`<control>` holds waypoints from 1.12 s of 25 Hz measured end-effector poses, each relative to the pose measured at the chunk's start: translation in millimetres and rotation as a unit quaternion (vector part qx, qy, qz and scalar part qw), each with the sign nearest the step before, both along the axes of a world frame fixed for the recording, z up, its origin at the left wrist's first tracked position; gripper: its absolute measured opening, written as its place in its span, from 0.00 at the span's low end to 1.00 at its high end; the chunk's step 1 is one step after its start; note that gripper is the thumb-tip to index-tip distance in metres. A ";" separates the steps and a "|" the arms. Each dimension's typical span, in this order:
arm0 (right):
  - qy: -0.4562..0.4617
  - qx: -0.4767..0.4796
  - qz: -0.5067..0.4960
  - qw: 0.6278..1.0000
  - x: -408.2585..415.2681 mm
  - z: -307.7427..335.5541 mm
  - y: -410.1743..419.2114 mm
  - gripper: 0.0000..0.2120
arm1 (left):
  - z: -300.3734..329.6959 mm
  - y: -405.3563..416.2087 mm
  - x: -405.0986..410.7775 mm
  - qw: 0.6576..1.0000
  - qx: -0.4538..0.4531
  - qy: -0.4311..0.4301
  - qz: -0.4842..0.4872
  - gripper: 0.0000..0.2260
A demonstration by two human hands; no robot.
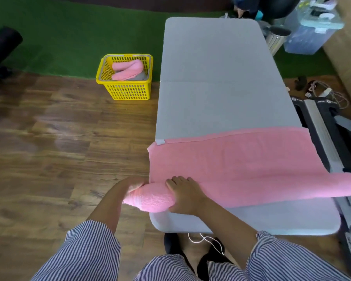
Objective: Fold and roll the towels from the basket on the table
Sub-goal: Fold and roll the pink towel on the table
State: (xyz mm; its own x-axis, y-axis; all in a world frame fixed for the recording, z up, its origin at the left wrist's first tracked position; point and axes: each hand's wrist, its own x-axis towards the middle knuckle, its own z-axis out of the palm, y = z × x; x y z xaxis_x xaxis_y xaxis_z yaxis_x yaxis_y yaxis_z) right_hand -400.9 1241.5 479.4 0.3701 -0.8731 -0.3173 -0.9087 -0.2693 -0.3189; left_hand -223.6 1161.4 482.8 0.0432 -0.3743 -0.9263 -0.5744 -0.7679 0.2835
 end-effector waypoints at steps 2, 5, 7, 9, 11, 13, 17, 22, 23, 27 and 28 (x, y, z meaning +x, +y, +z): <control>0.006 0.009 -0.003 1.000 1.5 3.5 -0.3 0.29 | -4.2 -4.1 5.7 0.997 -0.046 -0.023 -0.050 0.10; -0.005 0.027 -0.008 1.000 -10.1 12.9 -1.2 0.30 | -9.2 -5.7 12.4 0.990 -0.112 -0.042 -0.077 0.10; -0.010 0.039 -0.012 0.999 -27.3 20.4 -4.0 0.33 | -12.3 -0.6 14.5 0.987 -0.150 -0.035 -0.045 0.05; 0.001 0.046 -0.026 0.999 -43.4 26.3 -8.0 0.33 | -11.9 6.2 14.6 0.981 -0.180 -0.060 -0.047 0.05; 0.023 0.061 -0.018 0.998 -51.2 26.7 -8.0 0.33 | -19.2 9.1 14.5 0.974 -0.196 -0.093 -0.064 0.11; 0.050 0.074 0.000 0.996 -49.5 22.5 -3.7 0.33 | -18.1 10.7 7.6 0.979 -0.190 -0.066 -0.024 0.10; 0.024 0.085 -0.009 0.996 -20.0 13.0 1.5 0.38 | -17.9 13.2 -8.9 0.975 -0.218 -0.034 -0.007 0.07; -0.021 0.086 -0.029 0.996 -34.3 20.4 -5.9 0.31 | -20.7 20.9 -7.4 0.931 -0.349 -0.084 -0.072 0.10; -0.015 0.085 -0.043 0.995 -44.9 20.0 -7.3 0.31 | -22.5 23.7 -7.9 0.931 -0.348 -0.082 -0.070 0.09; -0.010 0.092 -0.030 0.995 -56.4 12.7 -0.8 0.38 | -22.6 23.9 -18.1 0.958 -0.282 -0.047 0.023 0.04; -0.020 0.096 -0.019 0.995 -54.5 9.4 1.0 0.39 | -20.6 23.6 -17.8 0.962 -0.264 -0.031 0.069 0.04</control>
